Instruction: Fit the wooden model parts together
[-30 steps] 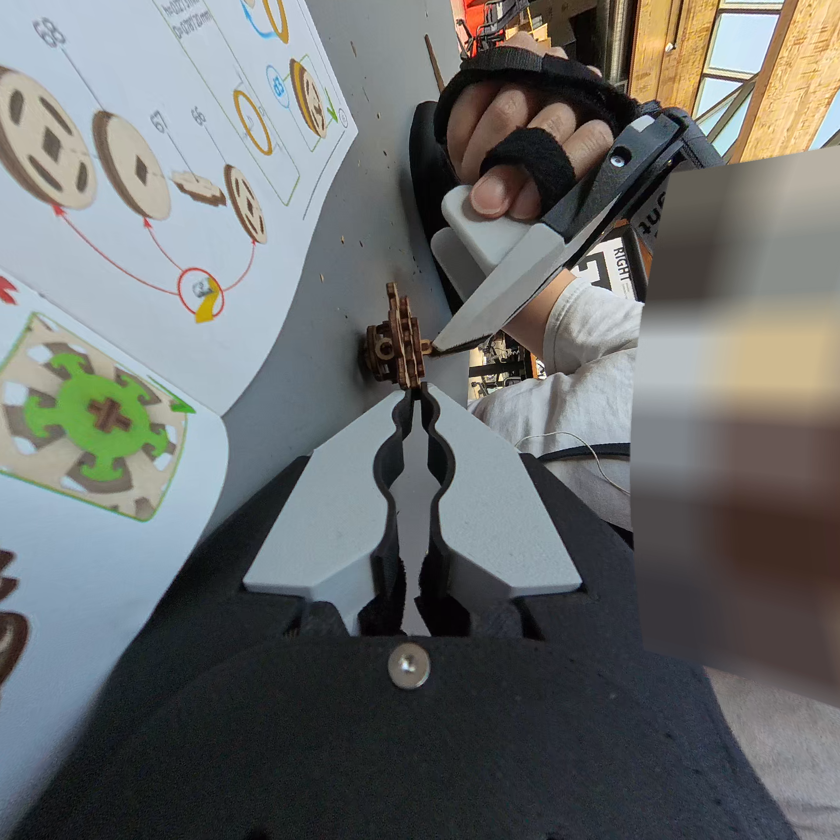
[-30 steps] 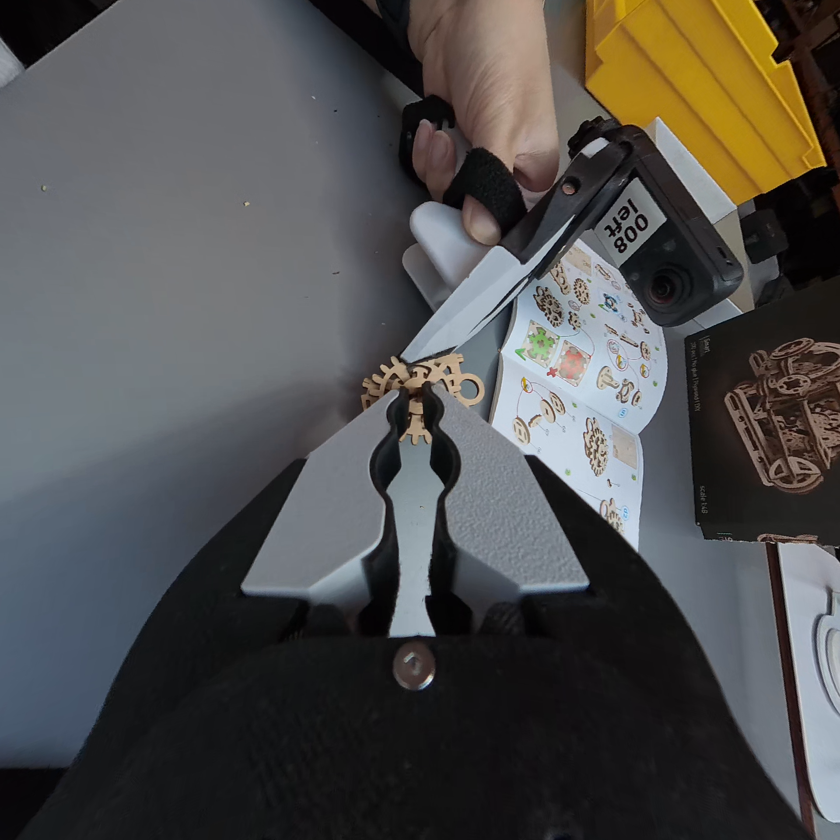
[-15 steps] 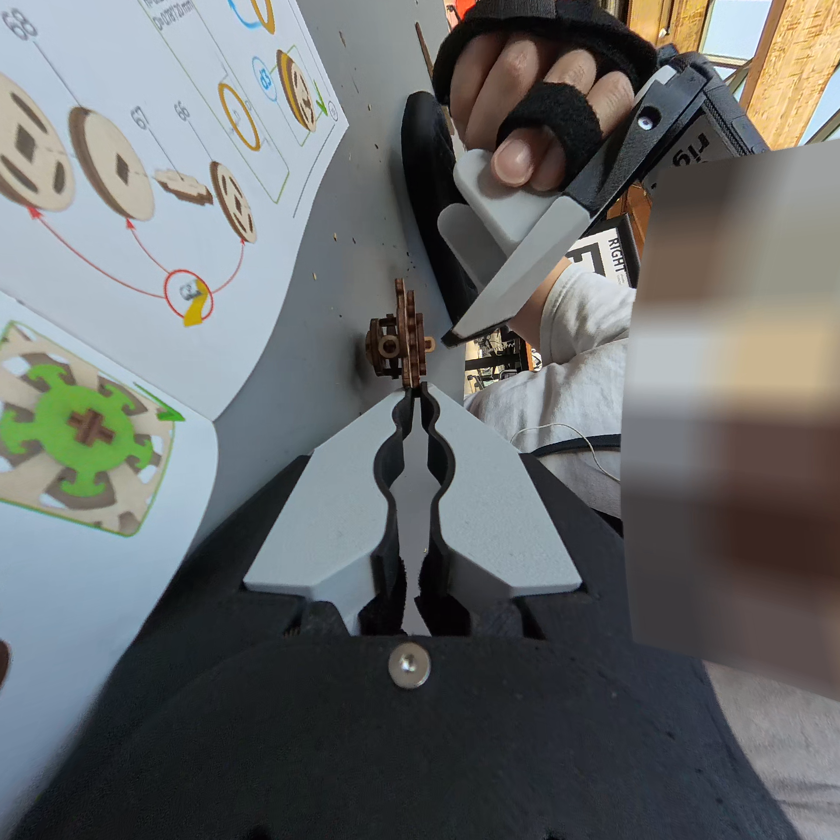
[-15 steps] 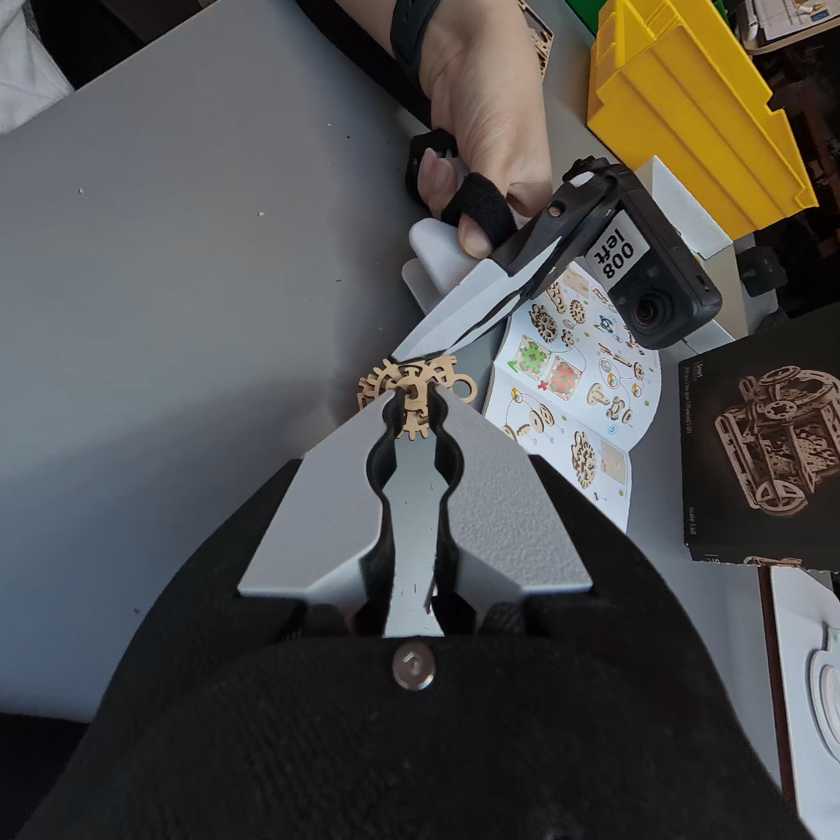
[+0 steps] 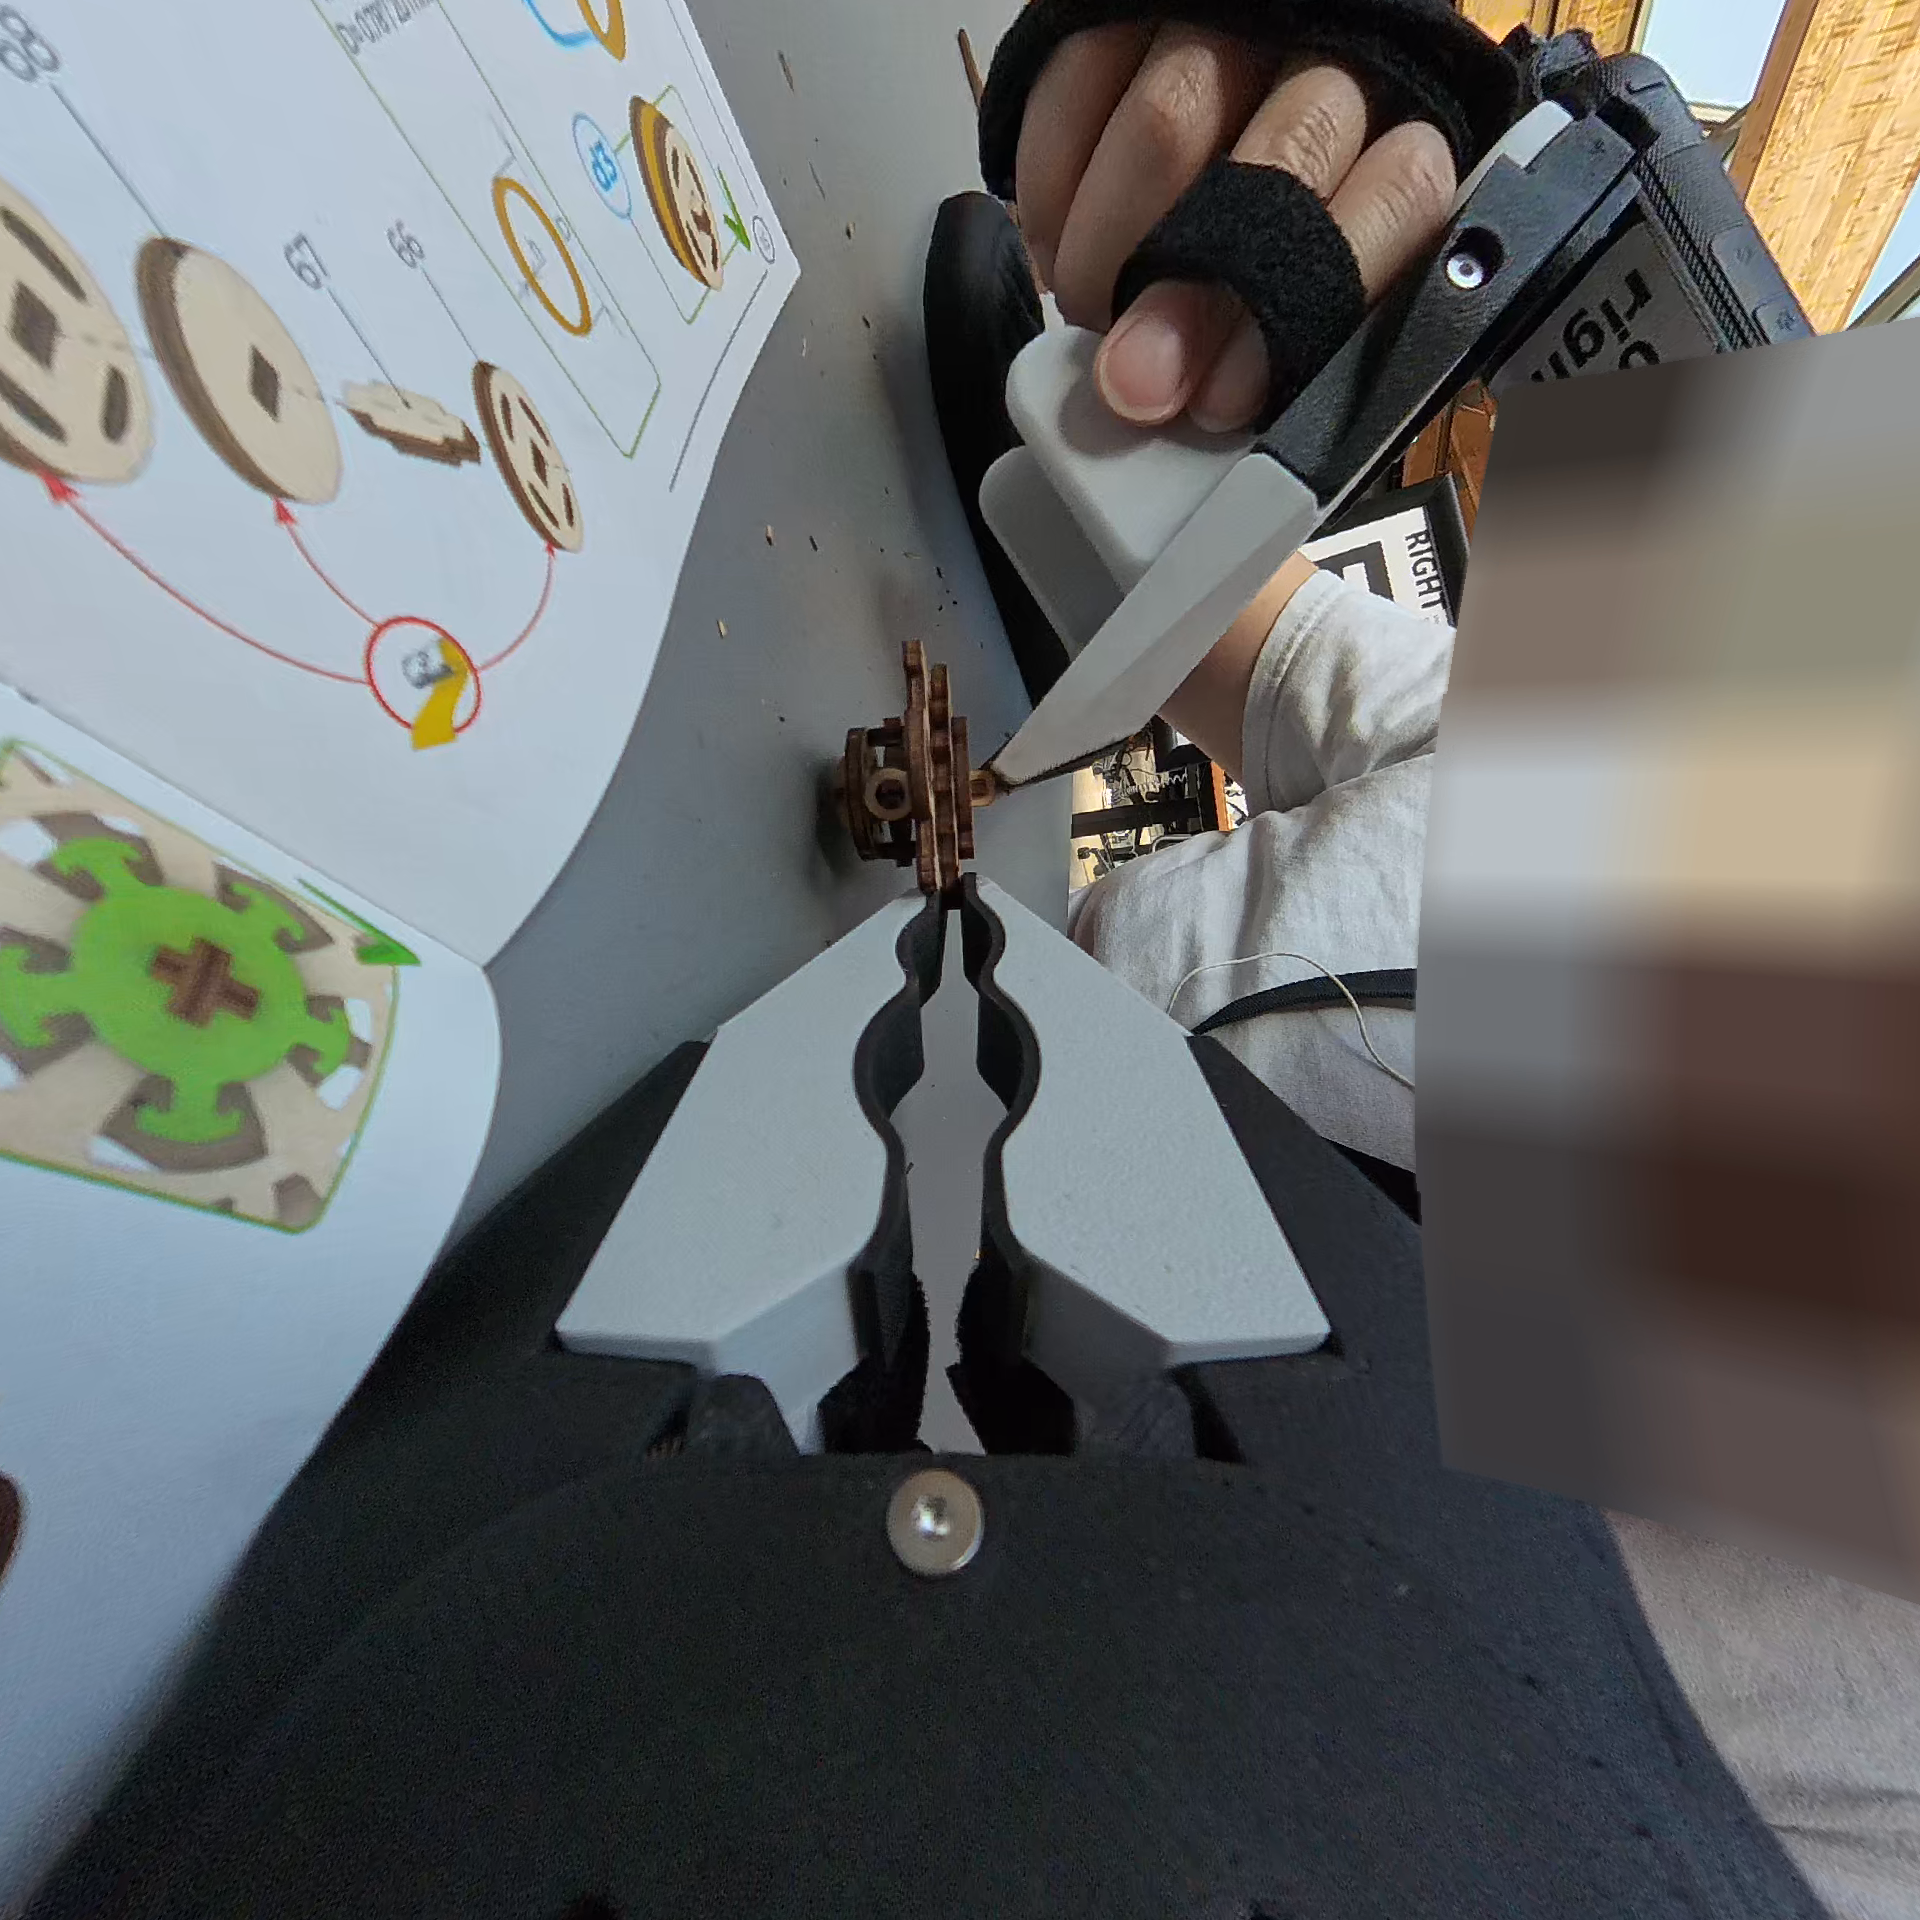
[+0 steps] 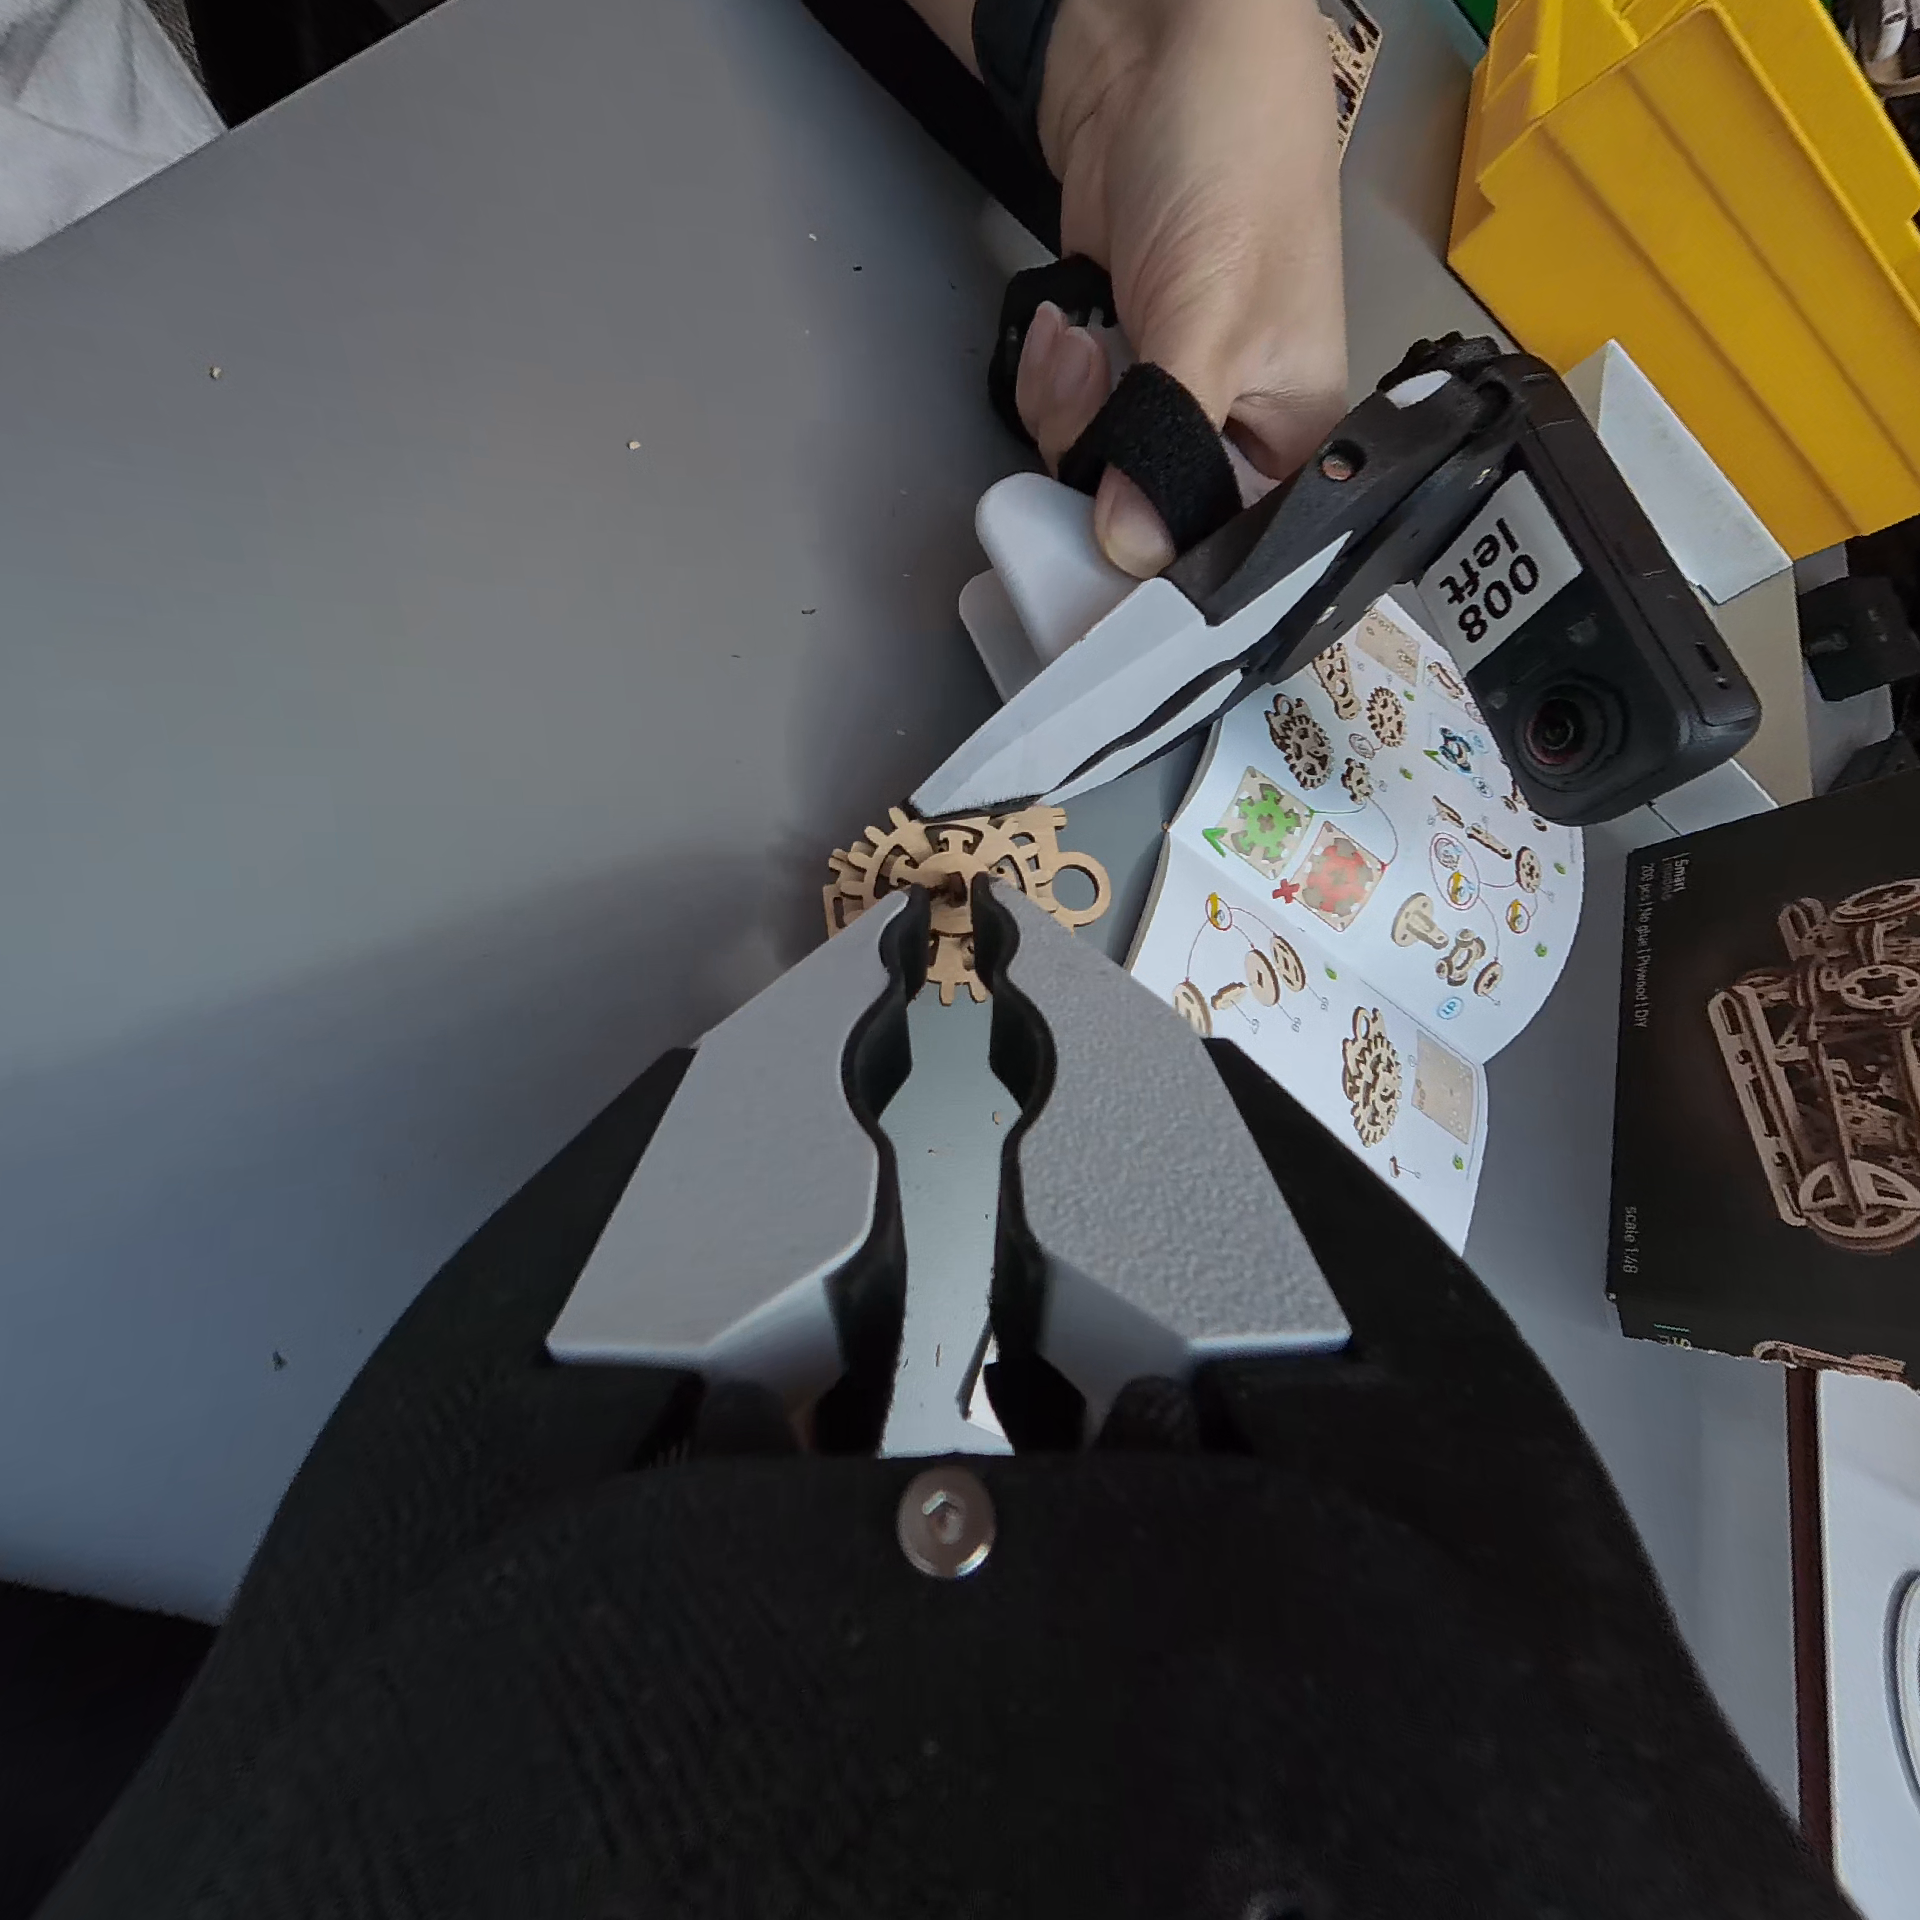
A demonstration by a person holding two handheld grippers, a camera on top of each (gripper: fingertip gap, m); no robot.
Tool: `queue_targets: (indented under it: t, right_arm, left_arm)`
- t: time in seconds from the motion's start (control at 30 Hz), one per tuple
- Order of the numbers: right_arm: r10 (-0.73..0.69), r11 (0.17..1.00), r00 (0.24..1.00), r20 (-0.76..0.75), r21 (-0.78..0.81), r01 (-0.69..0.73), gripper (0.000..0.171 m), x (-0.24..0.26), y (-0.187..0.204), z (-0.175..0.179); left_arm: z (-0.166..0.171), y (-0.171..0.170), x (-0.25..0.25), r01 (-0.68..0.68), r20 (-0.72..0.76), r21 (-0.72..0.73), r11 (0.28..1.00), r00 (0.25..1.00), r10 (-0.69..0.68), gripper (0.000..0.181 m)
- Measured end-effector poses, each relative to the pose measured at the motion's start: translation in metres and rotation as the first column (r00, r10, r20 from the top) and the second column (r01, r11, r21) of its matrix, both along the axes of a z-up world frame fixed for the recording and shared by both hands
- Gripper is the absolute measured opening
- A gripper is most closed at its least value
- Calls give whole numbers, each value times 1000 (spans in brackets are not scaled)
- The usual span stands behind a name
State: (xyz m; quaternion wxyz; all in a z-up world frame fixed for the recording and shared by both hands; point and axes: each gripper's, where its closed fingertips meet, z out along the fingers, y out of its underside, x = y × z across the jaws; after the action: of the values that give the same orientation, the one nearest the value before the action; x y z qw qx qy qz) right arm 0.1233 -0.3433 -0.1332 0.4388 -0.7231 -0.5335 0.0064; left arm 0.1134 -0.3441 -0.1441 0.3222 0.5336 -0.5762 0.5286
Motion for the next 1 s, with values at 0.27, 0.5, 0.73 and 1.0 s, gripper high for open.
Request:
queue_targets:
  t: [0.27, 0.5, 0.73, 1.0]
  right_arm:
    - [3, 1000, 1000, 31, -3, -3, 7, -1, 0, -3]
    - [-3, 1000, 998, 68, -24, 5, 6, -2, -2, -5]
    - [-12, 999, 998, 62, -51, 15, 5, -1, -3, -5]
    - [-17, 998, 998, 55, -53, 20, 5, -1, -2, -5]
  left_arm:
    - [-1, 0, 0, 2, 0, 10, 1000, 1000, -2, 1]
    - [-1, -1, 0, 6, 1, 11, 1000, 1000, -6, 1]
    - [-1, -3, 0, 11, 3, 8, 1000, 1000, -11, 2]
    - [-1, -3, 0, 12, 4, 8, 1000, 1000, -12, 1]
